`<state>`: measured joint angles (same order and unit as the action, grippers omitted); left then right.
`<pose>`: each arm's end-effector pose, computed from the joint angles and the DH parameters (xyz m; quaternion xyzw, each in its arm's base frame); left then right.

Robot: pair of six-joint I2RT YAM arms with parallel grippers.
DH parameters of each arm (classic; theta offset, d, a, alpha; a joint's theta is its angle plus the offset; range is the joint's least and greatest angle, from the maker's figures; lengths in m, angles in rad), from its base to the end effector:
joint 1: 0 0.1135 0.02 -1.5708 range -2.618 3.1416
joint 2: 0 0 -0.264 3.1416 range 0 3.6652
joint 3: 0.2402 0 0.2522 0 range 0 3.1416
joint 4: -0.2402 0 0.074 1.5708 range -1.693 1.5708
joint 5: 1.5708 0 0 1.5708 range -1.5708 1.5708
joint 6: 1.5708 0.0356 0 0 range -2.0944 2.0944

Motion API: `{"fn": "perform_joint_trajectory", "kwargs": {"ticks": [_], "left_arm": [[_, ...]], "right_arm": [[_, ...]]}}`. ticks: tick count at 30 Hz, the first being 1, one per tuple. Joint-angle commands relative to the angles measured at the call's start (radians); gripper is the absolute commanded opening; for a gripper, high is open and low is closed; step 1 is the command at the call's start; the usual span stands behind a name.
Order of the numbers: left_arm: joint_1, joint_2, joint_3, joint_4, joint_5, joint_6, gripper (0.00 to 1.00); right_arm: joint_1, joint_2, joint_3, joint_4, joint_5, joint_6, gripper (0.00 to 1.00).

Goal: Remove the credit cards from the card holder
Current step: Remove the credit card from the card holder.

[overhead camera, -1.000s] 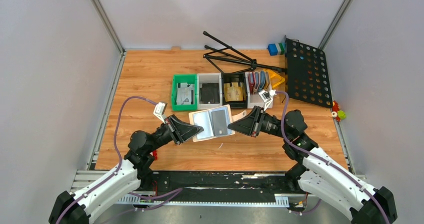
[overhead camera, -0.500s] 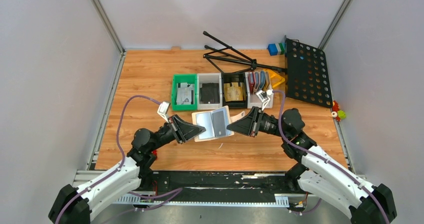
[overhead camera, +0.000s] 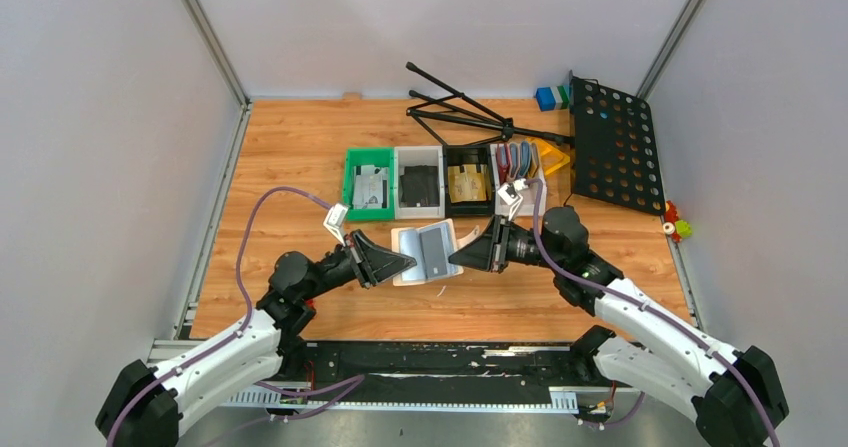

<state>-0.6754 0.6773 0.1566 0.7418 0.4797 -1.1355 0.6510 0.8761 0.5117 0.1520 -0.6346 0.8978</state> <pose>0.1143 -0.1126 0.2323 0.0422 0.6332 -0.6883 0.3515 0.1476 0.1390 0.2634 -0.1035 0.7577 0.5909 0.2569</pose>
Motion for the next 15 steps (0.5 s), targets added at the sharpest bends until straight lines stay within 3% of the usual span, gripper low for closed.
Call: {"fn": "perform_joint_trajectory", "kwargs": {"ticks": [1,15], "left_arm": [[-0.038,0.013,0.084,-0.019,-0.007,0.087,0.00],[-0.058,0.021,0.093,-0.100,-0.034,0.143,0.00]], "right_arm": [[0.020,0.023,0.048,0.001,-0.016,-0.031,0.16],[0.059,0.041,0.050,0.042,-0.014,-0.025,0.52]]}}
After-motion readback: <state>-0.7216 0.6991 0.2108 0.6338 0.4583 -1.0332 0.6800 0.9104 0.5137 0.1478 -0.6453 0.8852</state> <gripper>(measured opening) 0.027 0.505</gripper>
